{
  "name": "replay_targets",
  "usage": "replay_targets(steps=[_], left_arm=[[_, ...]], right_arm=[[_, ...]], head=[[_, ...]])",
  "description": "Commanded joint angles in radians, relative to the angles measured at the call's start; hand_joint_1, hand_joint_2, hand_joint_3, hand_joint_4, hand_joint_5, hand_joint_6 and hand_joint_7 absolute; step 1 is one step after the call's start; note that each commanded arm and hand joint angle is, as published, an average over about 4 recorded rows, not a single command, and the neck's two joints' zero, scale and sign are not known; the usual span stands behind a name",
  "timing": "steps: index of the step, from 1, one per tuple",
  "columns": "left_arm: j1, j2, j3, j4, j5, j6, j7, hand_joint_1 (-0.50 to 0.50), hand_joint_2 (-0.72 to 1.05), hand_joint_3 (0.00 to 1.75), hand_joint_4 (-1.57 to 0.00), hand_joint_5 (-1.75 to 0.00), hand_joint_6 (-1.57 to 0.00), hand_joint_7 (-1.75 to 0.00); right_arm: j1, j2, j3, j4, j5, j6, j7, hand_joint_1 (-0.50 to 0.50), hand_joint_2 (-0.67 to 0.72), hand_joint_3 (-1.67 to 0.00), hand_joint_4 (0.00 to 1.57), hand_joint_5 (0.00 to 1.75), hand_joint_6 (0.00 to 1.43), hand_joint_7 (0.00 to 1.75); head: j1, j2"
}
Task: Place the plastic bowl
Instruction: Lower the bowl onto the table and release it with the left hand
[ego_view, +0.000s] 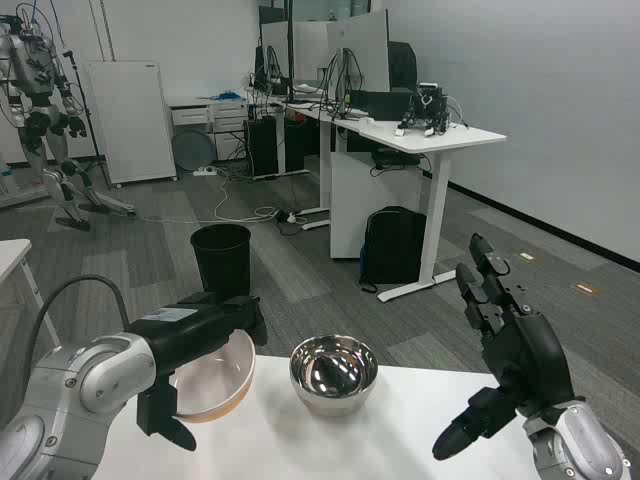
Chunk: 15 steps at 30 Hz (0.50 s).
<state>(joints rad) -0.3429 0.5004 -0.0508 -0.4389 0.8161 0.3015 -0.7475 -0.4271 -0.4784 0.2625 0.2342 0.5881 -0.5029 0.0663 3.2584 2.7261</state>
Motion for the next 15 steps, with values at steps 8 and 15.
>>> replay_targets(steps=[8,15], left_arm=[[0.022,0.001,0.026,-0.004,-0.017,0.001,0.01,-0.5,1.05,1.66,-1.38,-1.75,-0.63,-1.61],[0.022,0.0,0.026,-0.004,-0.017,0.002,0.01,-0.5,1.05,1.66,-1.38,-1.75,-0.63,-1.61]], right_arm=[[0.002,0.001,-0.011,-0.027,0.002,0.0,0.0,-0.46,0.22,0.0,0.0,0.0,0.0,0.0],[0.002,0.001,-0.011,-0.027,0.003,0.0,0.0,-0.45,0.22,0.0,0.0,0.0,0.0,0.0]], head=[[0.019,-0.001],[0.017,0.002]])
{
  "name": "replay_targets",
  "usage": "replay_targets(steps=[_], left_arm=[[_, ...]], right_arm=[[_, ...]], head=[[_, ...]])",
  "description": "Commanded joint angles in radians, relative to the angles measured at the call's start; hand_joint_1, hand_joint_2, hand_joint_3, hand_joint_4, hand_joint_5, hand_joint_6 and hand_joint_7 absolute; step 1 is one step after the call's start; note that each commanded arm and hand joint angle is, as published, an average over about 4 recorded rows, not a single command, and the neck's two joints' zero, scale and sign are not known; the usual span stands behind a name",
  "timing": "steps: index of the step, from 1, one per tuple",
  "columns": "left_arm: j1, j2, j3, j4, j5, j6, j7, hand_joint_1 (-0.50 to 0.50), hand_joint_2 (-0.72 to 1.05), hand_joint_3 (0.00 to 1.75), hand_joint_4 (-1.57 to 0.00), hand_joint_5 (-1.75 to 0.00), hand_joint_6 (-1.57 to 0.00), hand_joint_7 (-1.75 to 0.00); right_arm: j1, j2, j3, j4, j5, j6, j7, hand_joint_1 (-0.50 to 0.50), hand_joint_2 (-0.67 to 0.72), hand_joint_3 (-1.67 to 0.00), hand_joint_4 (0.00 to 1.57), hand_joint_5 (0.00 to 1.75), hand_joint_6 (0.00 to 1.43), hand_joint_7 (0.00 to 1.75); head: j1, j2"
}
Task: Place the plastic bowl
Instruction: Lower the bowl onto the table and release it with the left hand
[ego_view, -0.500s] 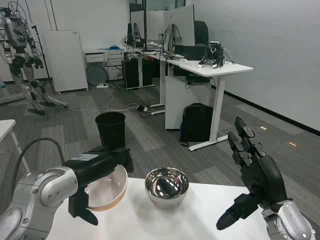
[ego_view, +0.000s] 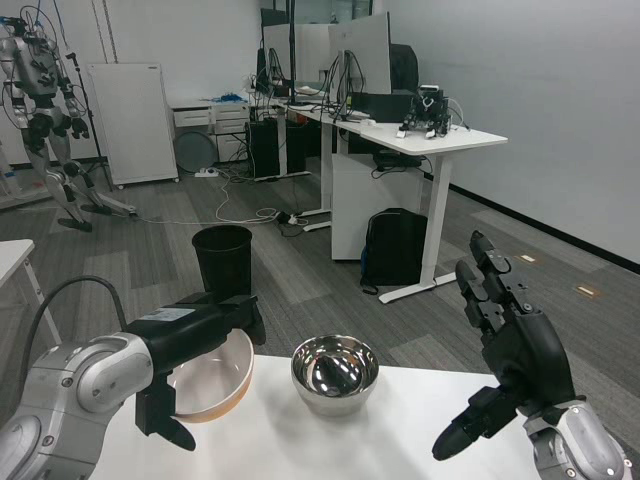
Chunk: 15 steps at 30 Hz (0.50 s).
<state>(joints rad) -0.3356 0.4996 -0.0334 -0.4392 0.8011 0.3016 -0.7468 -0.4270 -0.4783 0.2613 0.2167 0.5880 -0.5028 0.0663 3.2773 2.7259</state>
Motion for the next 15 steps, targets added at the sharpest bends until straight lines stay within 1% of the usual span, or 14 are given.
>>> replay_targets(steps=[1,7,10,13,15], left_arm=[[0.015,0.0,0.009,-0.004,-0.002,0.001,0.009,-0.5,1.05,1.66,-1.38,-1.75,-0.63,-1.61],[0.015,0.0,0.009,-0.004,-0.002,0.001,0.009,-0.5,1.05,1.66,-1.38,-1.75,-0.63,-1.61],[0.014,0.0,0.009,-0.004,-0.002,0.001,0.009,-0.5,1.05,1.66,-1.38,-1.75,-0.63,-1.61],[0.015,0.0,0.009,-0.004,-0.002,0.001,0.009,-0.5,1.05,1.66,-1.38,-1.75,-0.63,-1.61],[0.015,0.0,0.009,-0.004,-0.002,0.001,0.009,-0.5,1.05,1.66,-1.38,-1.75,-0.63,-1.61]], right_arm=[[0.002,0.0,-0.01,-0.01,0.003,0.0,0.0,-0.45,0.22,0.0,0.0,0.0,0.0,0.0],[0.002,0.001,-0.011,-0.01,0.003,0.0,0.0,-0.44,0.22,0.0,0.0,0.0,0.0,0.0],[0.002,0.001,-0.011,-0.01,0.002,0.0,0.0,-0.46,0.22,0.0,0.0,0.0,0.0,0.0],[0.002,0.001,-0.011,-0.01,0.002,0.0,0.0,-0.43,0.22,0.0,0.0,0.0,0.0,0.0],[0.002,0.001,-0.011,-0.01,0.003,0.0,0.0,-0.44,0.22,0.0,0.0,0.0,0.0,0.0]], head=[[-0.002,0.003],[-0.005,0.007],[-0.004,0.008],[-0.004,0.008],[-0.001,0.007]])
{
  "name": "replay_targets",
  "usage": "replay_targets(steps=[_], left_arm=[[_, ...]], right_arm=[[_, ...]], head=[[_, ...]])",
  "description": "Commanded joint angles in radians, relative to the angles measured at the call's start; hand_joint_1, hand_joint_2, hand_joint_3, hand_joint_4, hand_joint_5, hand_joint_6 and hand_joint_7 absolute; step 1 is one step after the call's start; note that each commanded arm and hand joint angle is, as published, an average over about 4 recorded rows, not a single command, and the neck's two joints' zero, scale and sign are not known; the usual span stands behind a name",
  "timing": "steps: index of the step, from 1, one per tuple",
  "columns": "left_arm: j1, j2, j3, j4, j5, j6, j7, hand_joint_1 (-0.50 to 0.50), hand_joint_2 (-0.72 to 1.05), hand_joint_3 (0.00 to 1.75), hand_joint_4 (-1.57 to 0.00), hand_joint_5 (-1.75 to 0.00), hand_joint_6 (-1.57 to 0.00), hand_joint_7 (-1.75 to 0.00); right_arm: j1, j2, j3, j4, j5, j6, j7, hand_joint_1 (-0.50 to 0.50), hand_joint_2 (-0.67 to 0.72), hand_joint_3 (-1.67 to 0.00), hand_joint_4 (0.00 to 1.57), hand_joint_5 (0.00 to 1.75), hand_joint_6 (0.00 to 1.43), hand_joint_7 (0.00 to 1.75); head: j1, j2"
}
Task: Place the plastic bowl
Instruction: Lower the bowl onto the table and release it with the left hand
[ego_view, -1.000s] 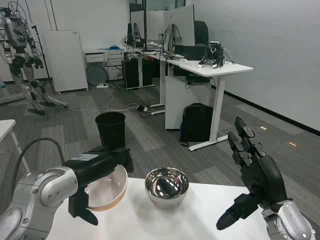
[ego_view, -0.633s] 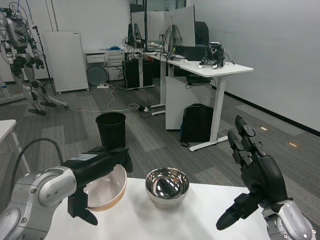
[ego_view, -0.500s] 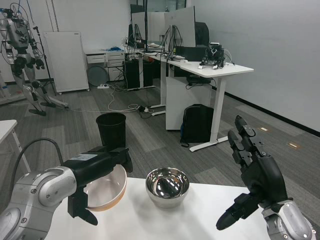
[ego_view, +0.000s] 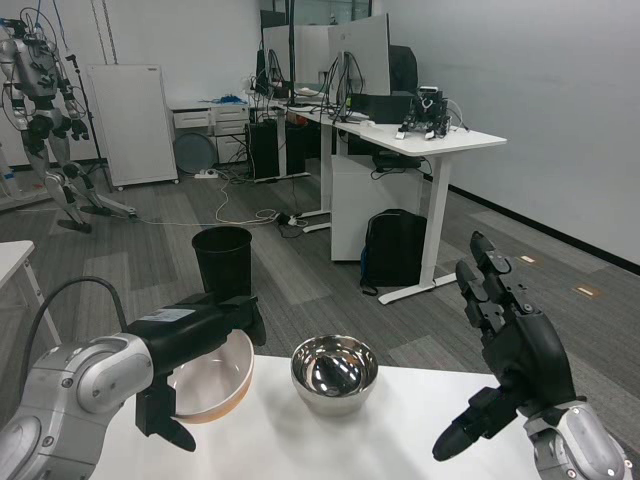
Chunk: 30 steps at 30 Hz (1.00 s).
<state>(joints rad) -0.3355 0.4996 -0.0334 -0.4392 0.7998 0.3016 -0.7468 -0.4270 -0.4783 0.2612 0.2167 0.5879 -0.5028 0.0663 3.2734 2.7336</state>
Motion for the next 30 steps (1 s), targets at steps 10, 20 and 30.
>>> replay_targets(steps=[10,20,30], left_arm=[[0.015,-0.001,0.009,-0.004,-0.001,0.001,0.009,-0.5,1.05,1.66,-1.38,-1.75,-0.63,-1.61],[0.051,-0.025,0.015,0.057,-0.007,-0.012,0.009,-0.5,1.05,1.66,-1.38,-1.75,-0.6,-1.61],[0.074,-0.07,-0.019,0.194,-0.003,-0.056,0.015,-0.5,1.05,1.66,-1.35,-1.75,-0.58,-1.54]], right_arm=[[0.002,0.001,-0.011,-0.01,0.003,0.0,0.0,-0.44,0.22,0.0,0.0,0.0,0.0,0.0],[0.002,0.003,-0.013,-0.005,0.003,0.0,0.0,-0.44,0.22,0.0,0.0,0.0,0.0,0.0],[0.003,0.004,-0.013,0.001,0.004,-0.002,0.0,-0.43,0.22,0.0,0.0,0.0,0.0,0.0]], head=[[0.005,-0.006],[0.005,-0.015],[0.006,-0.016]])
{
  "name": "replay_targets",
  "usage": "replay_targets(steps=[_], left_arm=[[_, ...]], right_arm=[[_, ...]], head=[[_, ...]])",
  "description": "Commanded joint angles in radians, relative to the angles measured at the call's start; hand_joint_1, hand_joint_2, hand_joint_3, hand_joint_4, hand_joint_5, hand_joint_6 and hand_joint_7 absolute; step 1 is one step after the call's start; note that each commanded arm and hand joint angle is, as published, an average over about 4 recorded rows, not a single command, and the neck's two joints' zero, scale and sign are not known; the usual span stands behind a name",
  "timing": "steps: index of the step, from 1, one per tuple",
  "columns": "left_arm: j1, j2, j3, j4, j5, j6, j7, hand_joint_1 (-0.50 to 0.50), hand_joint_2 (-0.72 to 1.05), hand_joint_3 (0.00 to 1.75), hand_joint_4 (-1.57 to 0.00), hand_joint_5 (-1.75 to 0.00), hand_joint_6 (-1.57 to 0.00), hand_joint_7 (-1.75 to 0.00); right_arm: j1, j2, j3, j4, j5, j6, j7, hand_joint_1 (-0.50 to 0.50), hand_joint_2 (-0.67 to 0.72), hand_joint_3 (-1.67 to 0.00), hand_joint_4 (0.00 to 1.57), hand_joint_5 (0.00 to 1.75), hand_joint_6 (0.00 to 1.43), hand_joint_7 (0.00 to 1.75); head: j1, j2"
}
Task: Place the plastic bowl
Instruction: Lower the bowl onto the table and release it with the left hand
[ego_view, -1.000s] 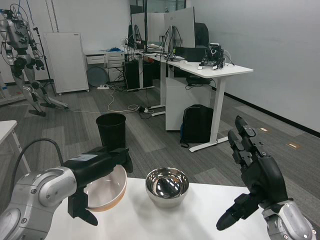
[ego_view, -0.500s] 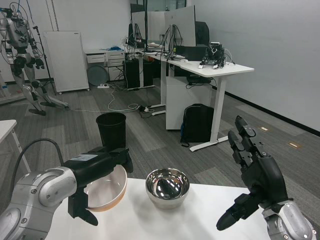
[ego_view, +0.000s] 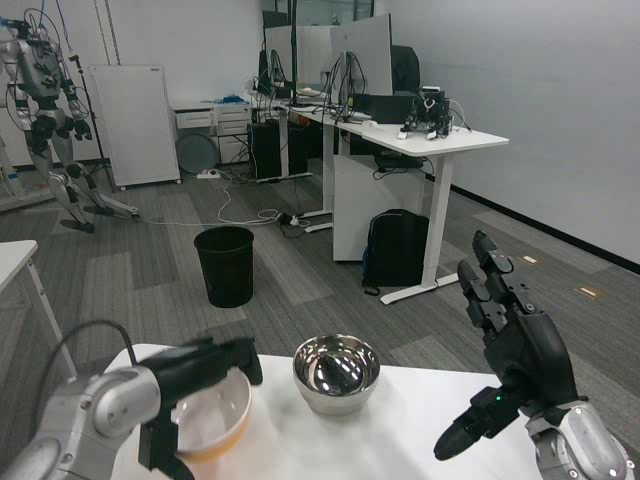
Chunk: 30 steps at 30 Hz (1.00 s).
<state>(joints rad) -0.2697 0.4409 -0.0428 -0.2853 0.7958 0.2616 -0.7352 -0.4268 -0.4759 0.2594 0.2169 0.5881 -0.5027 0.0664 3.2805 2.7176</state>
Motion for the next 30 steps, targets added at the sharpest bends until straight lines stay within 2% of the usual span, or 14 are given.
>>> replay_targets(steps=[1,3,5,8,9,10,13,16,18,20,21,23,26,30], left_arm=[[0.009,-0.017,-0.013,0.059,0.001,-0.024,0.003,-0.5,1.05,1.66,-1.34,-1.75,-0.57,-1.54],[0.009,-0.024,-0.016,0.082,0.002,-0.035,0.003,-0.5,1.05,1.66,-1.3,-1.75,-0.54,-1.54],[0.009,-0.027,-0.017,0.1,0.0,-0.041,0.003,-0.5,1.05,1.55,-1.08,-1.75,-0.42,-1.36],[0.012,-0.036,-0.017,0.13,-0.006,-0.071,0.003,-0.5,1.05,1.24,-0.34,-1.75,-0.21,-0.91],[0.014,-0.038,-0.017,0.133,-0.003,-0.08,0.003,-0.5,1.05,1.16,-0.14,-1.75,-0.16,-0.79],[0.016,-0.04,-0.017,0.135,0.0,-0.082,0.003,-0.5,1.05,1.05,-0.04,-1.59,-0.11,-0.63],[0.022,-0.041,-0.017,0.138,0.013,-0.082,0.003,-0.5,1.05,0.76,0.0,-0.92,-0.01,-0.23],[0.028,-0.041,-0.016,0.139,0.029,-0.082,0.003,-0.5,1.03,0.52,0.0,-0.64,0.0,-0.12],[0.032,-0.042,-0.013,0.138,0.035,-0.082,0.003,-0.5,0.96,0.35,0.0,-0.54,0.0,-0.09],[0.037,-0.045,-0.006,0.133,0.044,-0.082,0.003,-0.5,0.83,0.17,0.0,-0.51,0.0,-0.03],[0.041,-0.047,0.001,0.127,0.053,-0.082,0.003,-0.5,0.76,0.11,0.0,-0.51,0.0,-0.02],[0.047,-0.051,0.012,0.115,0.062,-0.082,0.003,-0.5,0.69,0.09,0.0,-0.56,0.0,0.0],[0.05,-0.051,0.021,0.098,0.082,-0.082,0.003,-0.5,0.45,0.04,0.0,-0.62,0.0,0.0],[0.05,-0.044,0.04,0.057,0.098,-0.081,0.006,-0.5,-0.3,0.0,0.0,-0.62,0.0,0.0]], right_arm=[[0.003,0.002,-0.011,0.001,0.004,-0.002,0.0,-0.43,0.22,0.0,0.0,0.0,0.0,0.0],[0.003,0.002,-0.012,0.0,0.004,-0.002,0.0,-0.43,0.22,0.0,0.0,0.0,0.0,0.0],[0.004,0.002,-0.012,-0.001,0.004,-0.002,0.0,-0.42,0.22,0.0,0.0,0.0,0.0,0.0],[0.006,0.003,-0.012,0.001,0.005,-0.002,0.0,-0.44,0.22,0.0,0.0,0.0,0.0,0.0],[0.007,0.004,-0.012,0.001,0.005,-0.002,0.0,-0.44,0.22,0.0,0.0,0.0,0.0,0.0],[0.007,0.004,-0.012,0.001,0.006,-0.002,0.0,-0.44,0.22,0.0,0.0,0.0,0.0,0.0],[0.01,0.005,-0.013,0.001,0.006,-0.002,0.0,-0.42,0.22,0.0,0.0,0.0,0.0,0.0],[0.017,0.006,-0.016,0.0,0.006,-0.004,0.0,-0.42,0.22,0.0,0.0,0.0,0.0,0.0],[0.021,0.007,-0.018,-0.001,0.006,-0.004,0.0,-0.42,0.22,0.0,0.0,0.0,0.0,0.0],[0.023,0.008,-0.02,-0.002,0.006,-0.004,0.0,-0.42,0.22,0.0,0.0,0.0,0.0,0.0],[0.024,0.008,-0.021,-0.003,0.006,-0.004,0.0,-0.42,0.22,0.0,0.0,0.0,0.0,0.0],[0.025,0.008,-0.022,-0.004,0.006,-0.004,0.0,-0.42,0.22,0.0,0.0,0.0,0.0,0.0],[0.025,0.009,-0.021,-0.004,0.006,-0.004,0.0,-0.42,0.22,0.0,0.0,0.0,0.0,0.0],[0.025,0.01,-0.021,-0.004,0.006,-0.004,0.0,-0.42,0.22,0.0,0.0,0.0,0.0,0.0]], head=[[-0.001,-0.001],[0.001,-0.003],[0.004,-0.009],[0.01,-0.022],[0.012,-0.028],[0.012,-0.028],[0.012,-0.028],[0.012,-0.028],[0.029,-0.067],[0.051,-0.105],[0.057,-0.104],[0.07,-0.116],[0.091,-0.136],[0.12,-0.168]])
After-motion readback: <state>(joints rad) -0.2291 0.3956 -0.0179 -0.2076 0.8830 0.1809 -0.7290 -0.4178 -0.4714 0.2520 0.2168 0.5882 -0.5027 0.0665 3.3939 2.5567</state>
